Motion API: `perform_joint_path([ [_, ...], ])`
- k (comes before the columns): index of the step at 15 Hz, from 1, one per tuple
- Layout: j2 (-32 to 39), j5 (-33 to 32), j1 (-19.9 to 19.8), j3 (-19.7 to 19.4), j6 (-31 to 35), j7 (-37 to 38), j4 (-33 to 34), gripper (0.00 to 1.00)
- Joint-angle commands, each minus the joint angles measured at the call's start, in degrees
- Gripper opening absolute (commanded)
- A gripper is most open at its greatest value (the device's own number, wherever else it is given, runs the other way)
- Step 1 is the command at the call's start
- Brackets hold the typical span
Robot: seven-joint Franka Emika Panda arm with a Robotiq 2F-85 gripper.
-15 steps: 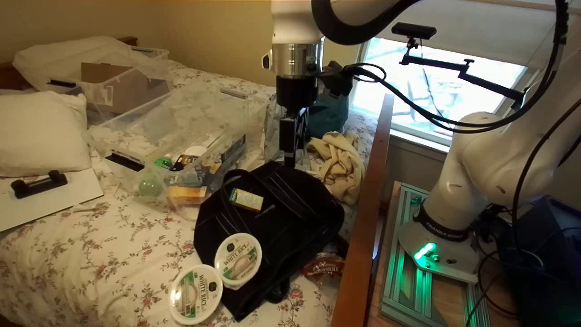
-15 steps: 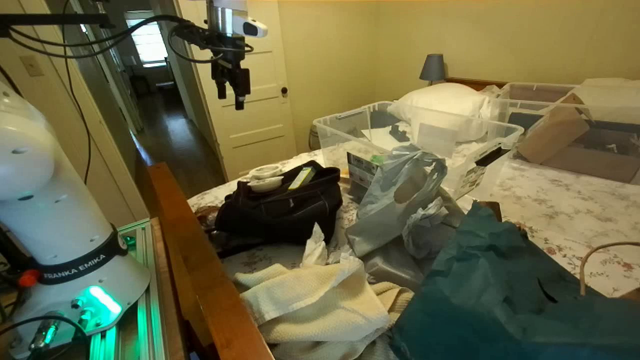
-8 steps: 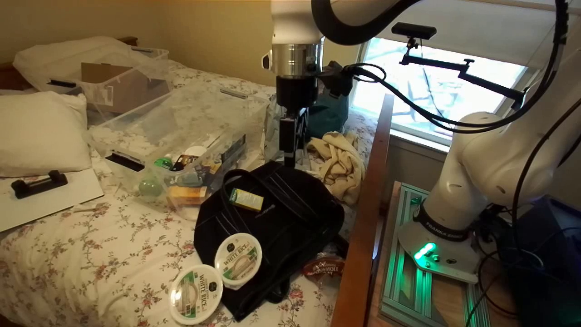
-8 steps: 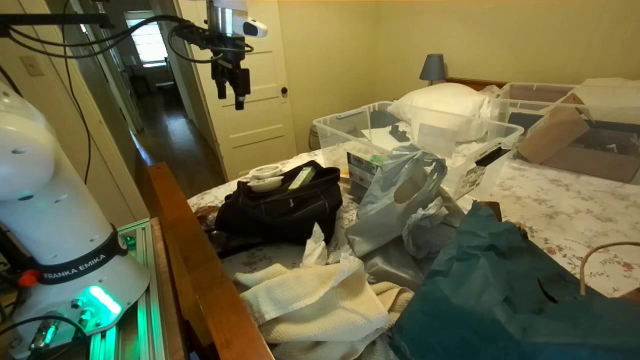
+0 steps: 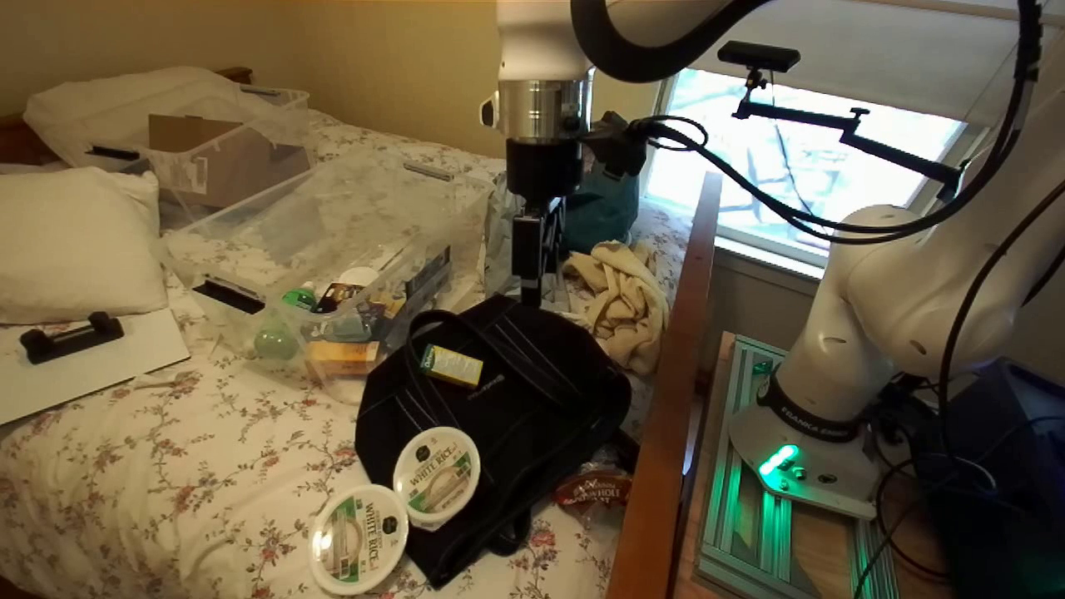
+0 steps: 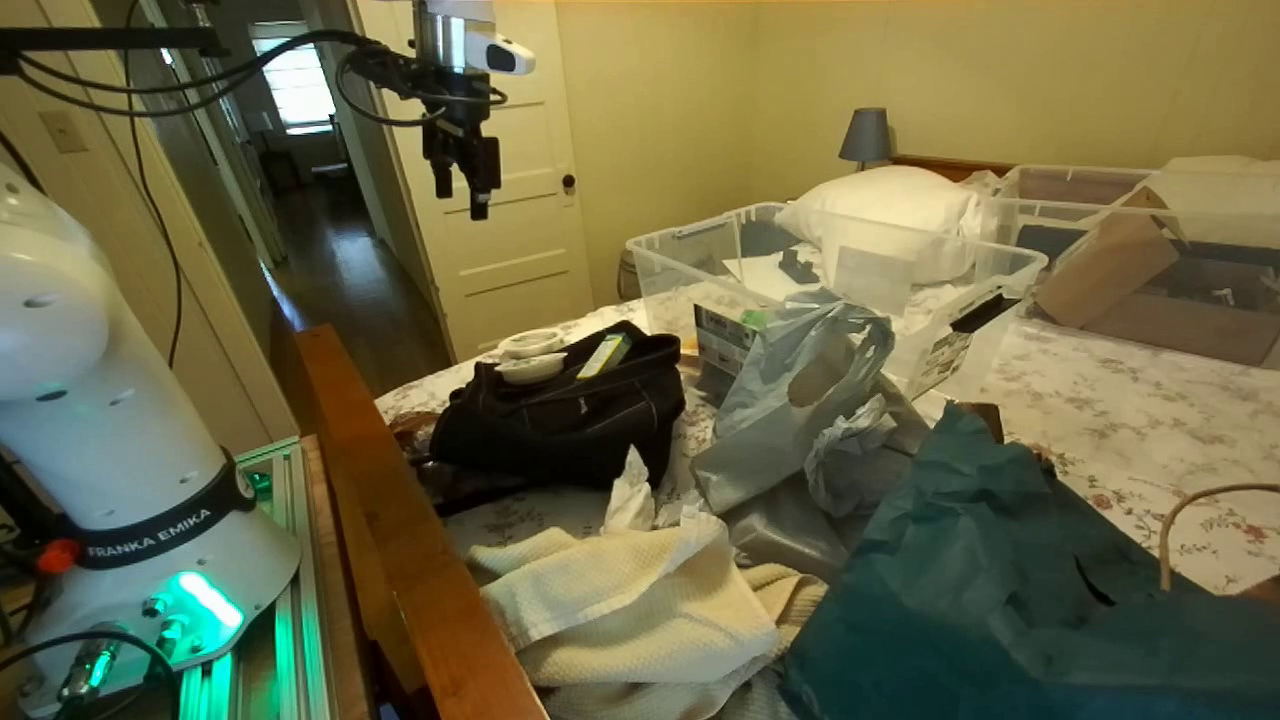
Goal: Move the object on the bed
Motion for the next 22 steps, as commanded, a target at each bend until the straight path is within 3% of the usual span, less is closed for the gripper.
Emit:
perform_joint_path([
  [1,0.00,0.16,-0.55,0.51,-0.13,-0.13,0.09,1.00],
  [8,9.55,6.62,0.53,-0.34,11.80,-8.51,-1.53,1.00],
  [17,23.17,7.00,0.65,2.82,27.12,-16.80,-2.04,1.00],
  [22,30.44,14.86,-0.48,6.47,35.07,-25.09,-2.20,1.00],
])
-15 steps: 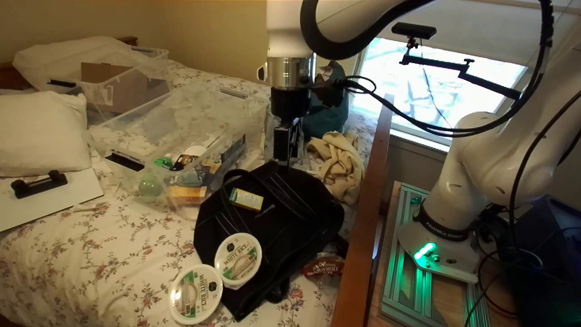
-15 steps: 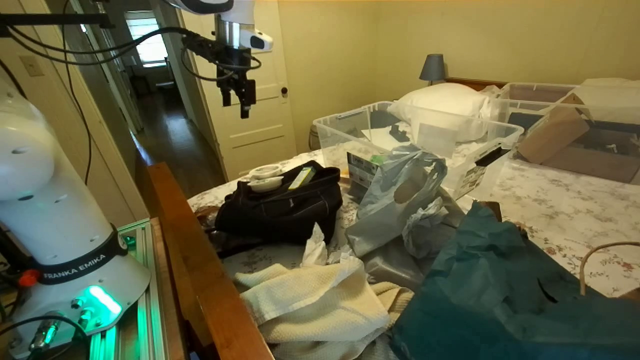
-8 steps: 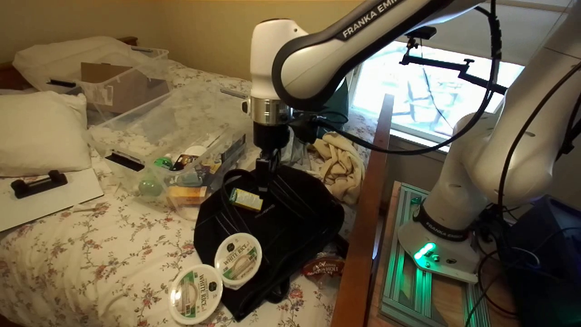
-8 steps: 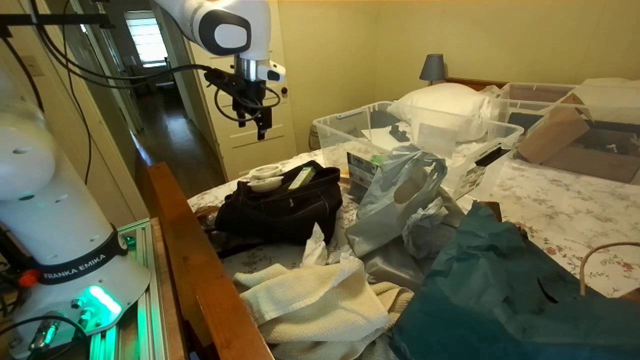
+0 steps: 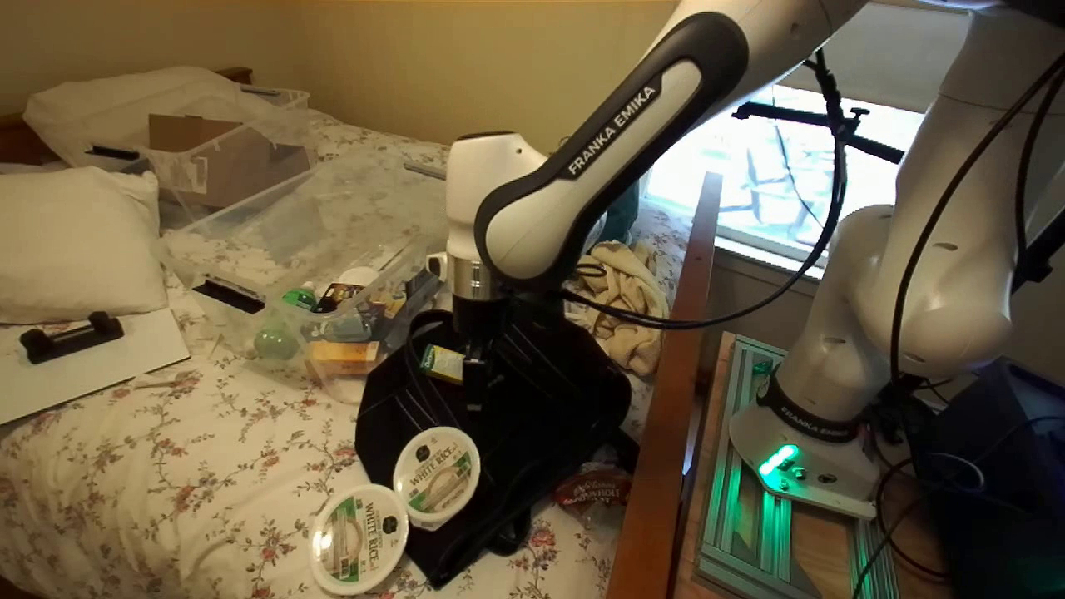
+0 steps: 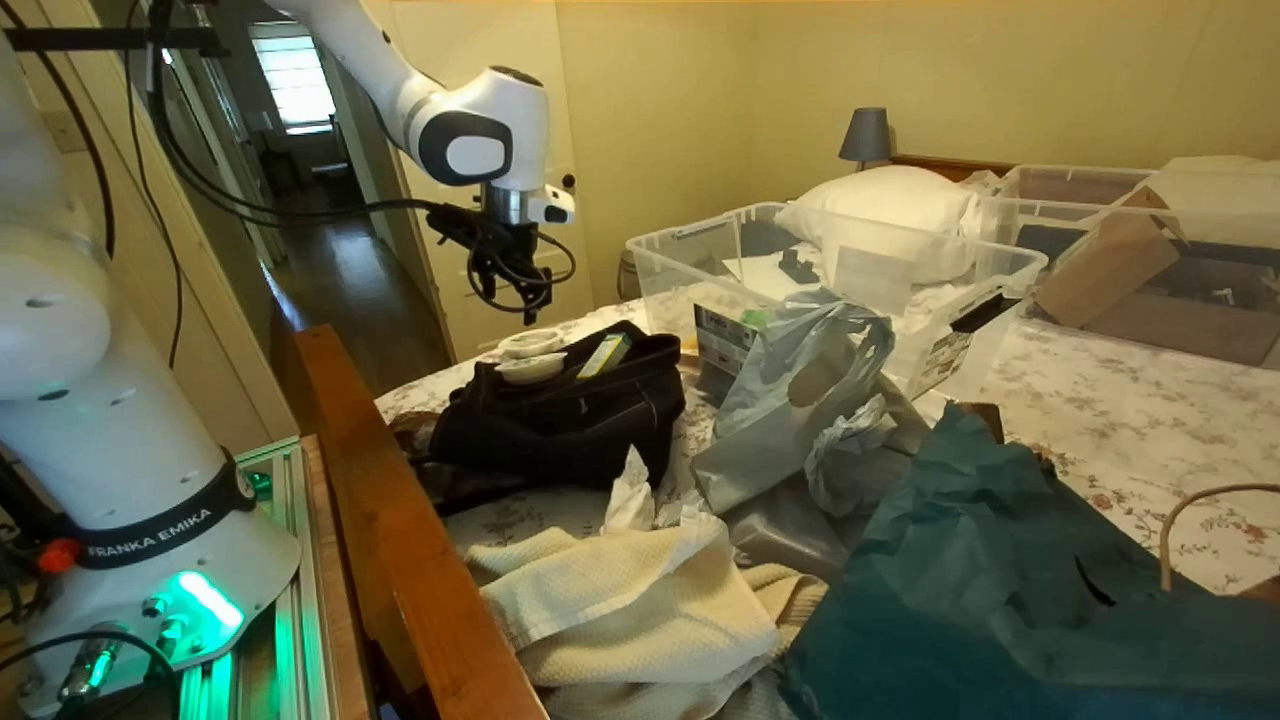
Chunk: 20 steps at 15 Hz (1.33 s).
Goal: Move the object on the bed
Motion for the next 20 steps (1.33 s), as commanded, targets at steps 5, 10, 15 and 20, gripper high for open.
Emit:
perform_joint_path([
  [5,10.80,14.35,-3.98,6.69,6.51,-13.25,1.65,1.00],
  [10,10.37,11.51,-4.48,6.84,6.03,-11.10,0.96,1.00],
  [15,13.78,14.59,-6.91,7.44,5.90,-13.67,2.46,1.00],
  [20,17.36,16.66,-10.19,8.39,7.25,-15.08,3.15,1.00],
])
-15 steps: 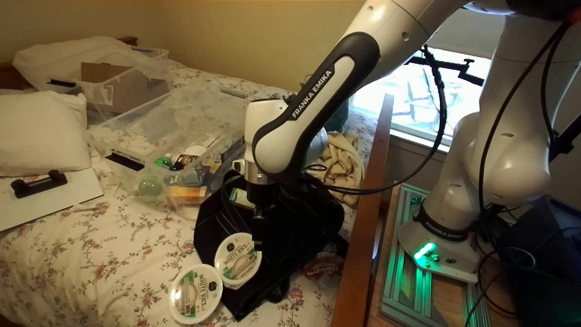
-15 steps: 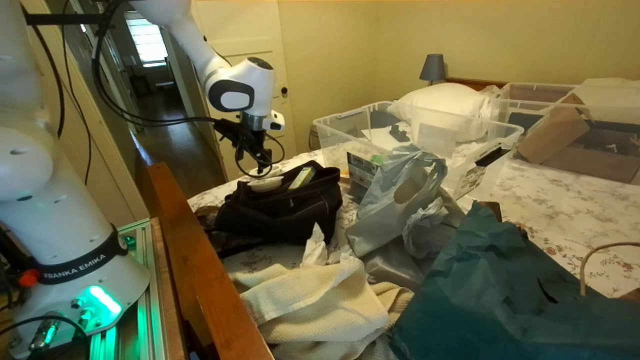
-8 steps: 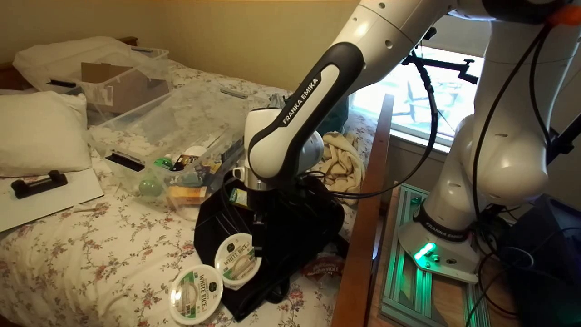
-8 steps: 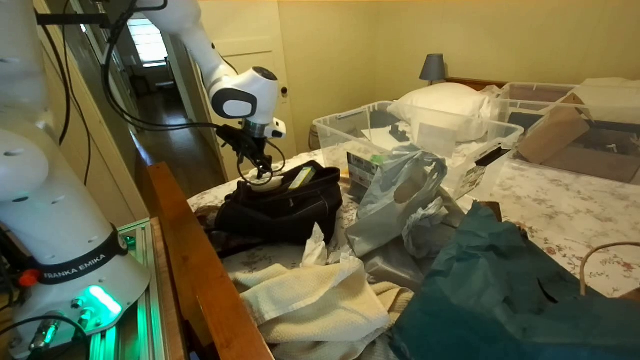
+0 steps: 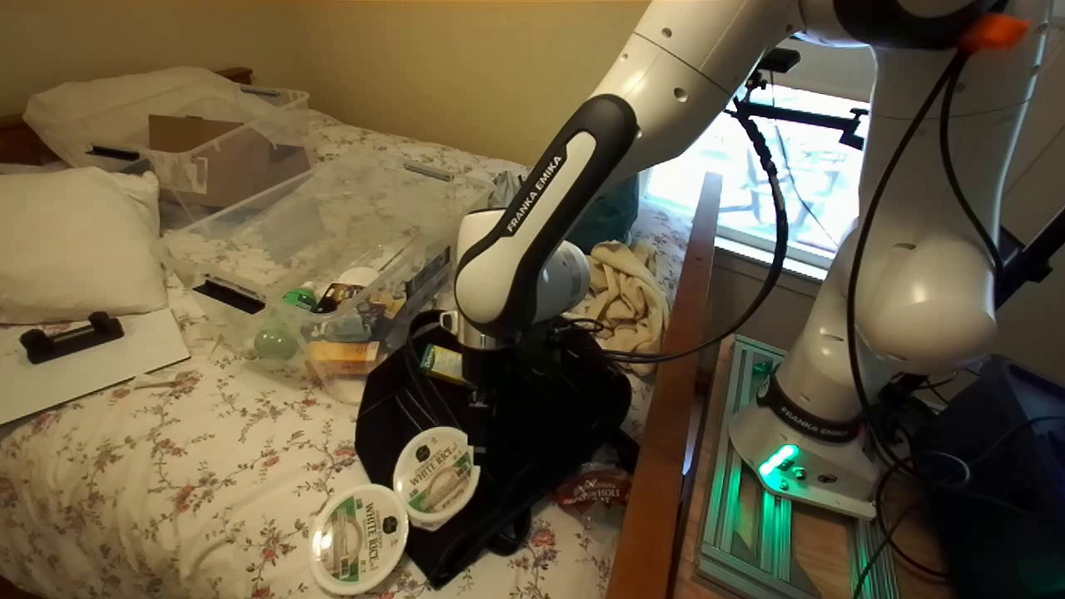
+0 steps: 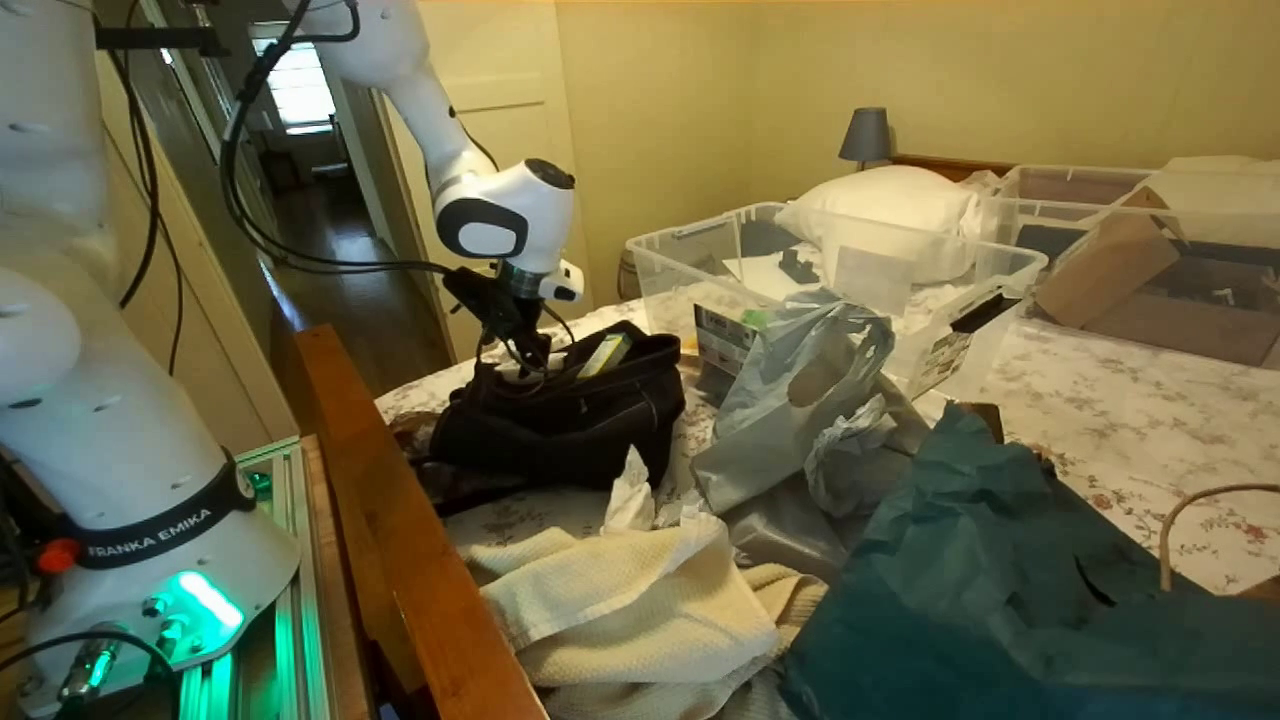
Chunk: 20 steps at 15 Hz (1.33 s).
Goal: Move the object on the bed
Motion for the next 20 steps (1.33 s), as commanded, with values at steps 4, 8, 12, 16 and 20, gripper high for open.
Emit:
perform_joint_path([
  [4,6.48,6.87,-5.32,3.57,0.71,-6.79,3.90,1.00],
  [8,9.54,9.70,-6.51,4.20,-0.03,-10.31,6.32,1.00],
  [12,12.37,10.87,-6.71,4.40,-0.16,-12.33,8.83,1.00],
  [16,14.84,11.86,-6.89,4.76,-0.45,-14.10,11.10,1.00],
  [20,17.25,12.32,-7.68,5.61,-0.75,-15.80,13.03,1.00],
])
